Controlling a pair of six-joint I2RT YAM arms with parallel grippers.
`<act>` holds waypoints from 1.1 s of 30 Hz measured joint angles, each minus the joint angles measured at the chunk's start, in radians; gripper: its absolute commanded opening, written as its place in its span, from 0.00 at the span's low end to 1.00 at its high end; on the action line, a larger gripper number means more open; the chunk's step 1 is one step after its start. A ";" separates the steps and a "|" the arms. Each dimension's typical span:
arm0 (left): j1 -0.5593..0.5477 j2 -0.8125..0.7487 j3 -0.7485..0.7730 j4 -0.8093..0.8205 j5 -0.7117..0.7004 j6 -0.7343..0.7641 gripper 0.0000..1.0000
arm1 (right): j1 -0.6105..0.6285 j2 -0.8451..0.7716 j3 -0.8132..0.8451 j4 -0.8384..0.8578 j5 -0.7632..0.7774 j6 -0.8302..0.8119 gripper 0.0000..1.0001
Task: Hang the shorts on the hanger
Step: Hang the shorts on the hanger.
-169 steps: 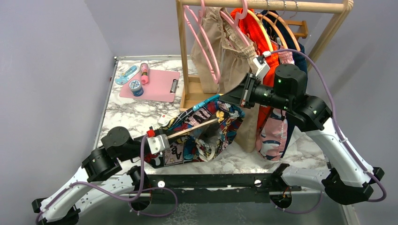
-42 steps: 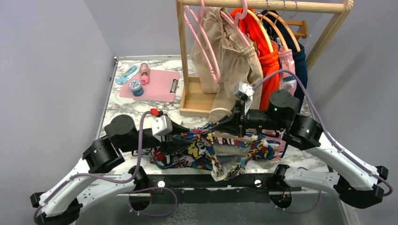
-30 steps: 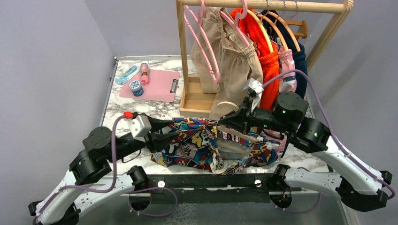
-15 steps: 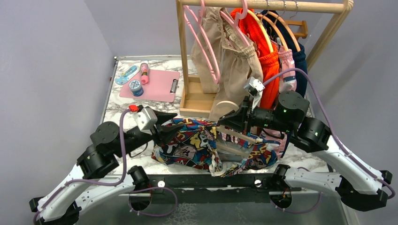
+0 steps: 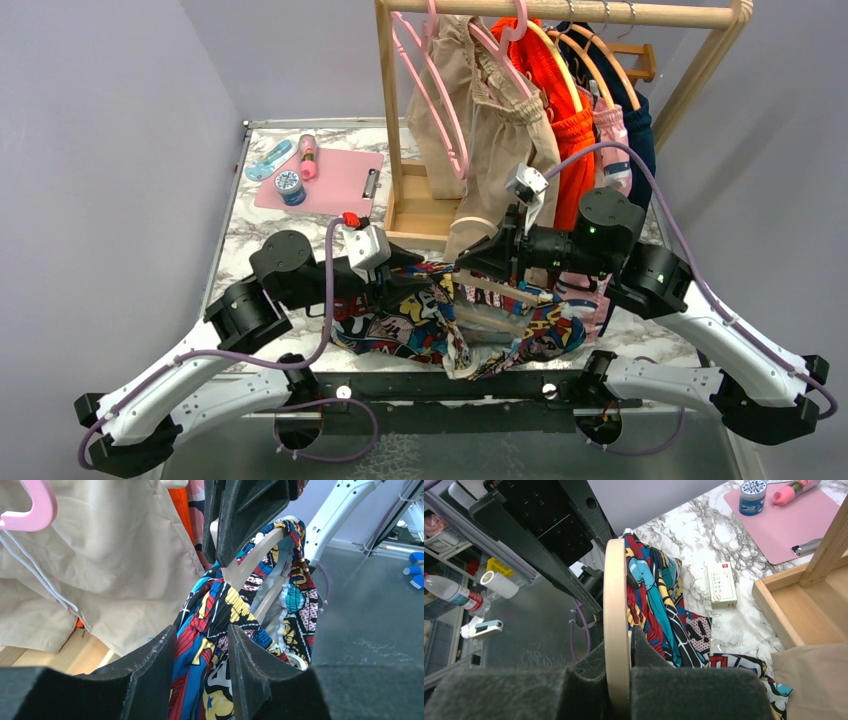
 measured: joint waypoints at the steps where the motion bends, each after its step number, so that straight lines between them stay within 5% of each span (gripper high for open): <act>1: 0.000 -0.004 -0.004 0.002 0.003 0.002 0.37 | 0.000 0.000 0.000 0.001 -0.001 0.000 0.01; 8: 0.000 -0.033 -0.048 0.023 -0.006 0.031 0.00 | 0.000 0.000 0.000 -0.005 -0.012 0.000 0.01; 28: -0.002 -0.256 -0.072 -0.035 -0.250 0.083 0.00 | 0.001 -0.044 0.053 -0.007 0.022 -0.013 0.01; 29: -0.002 -0.257 -0.043 -0.046 -0.263 0.086 0.01 | 0.001 -0.043 0.071 -0.009 0.023 -0.015 0.01; 33: -0.002 -0.256 0.037 -0.055 -0.266 0.086 0.40 | 0.001 -0.043 0.134 -0.008 0.016 -0.027 0.01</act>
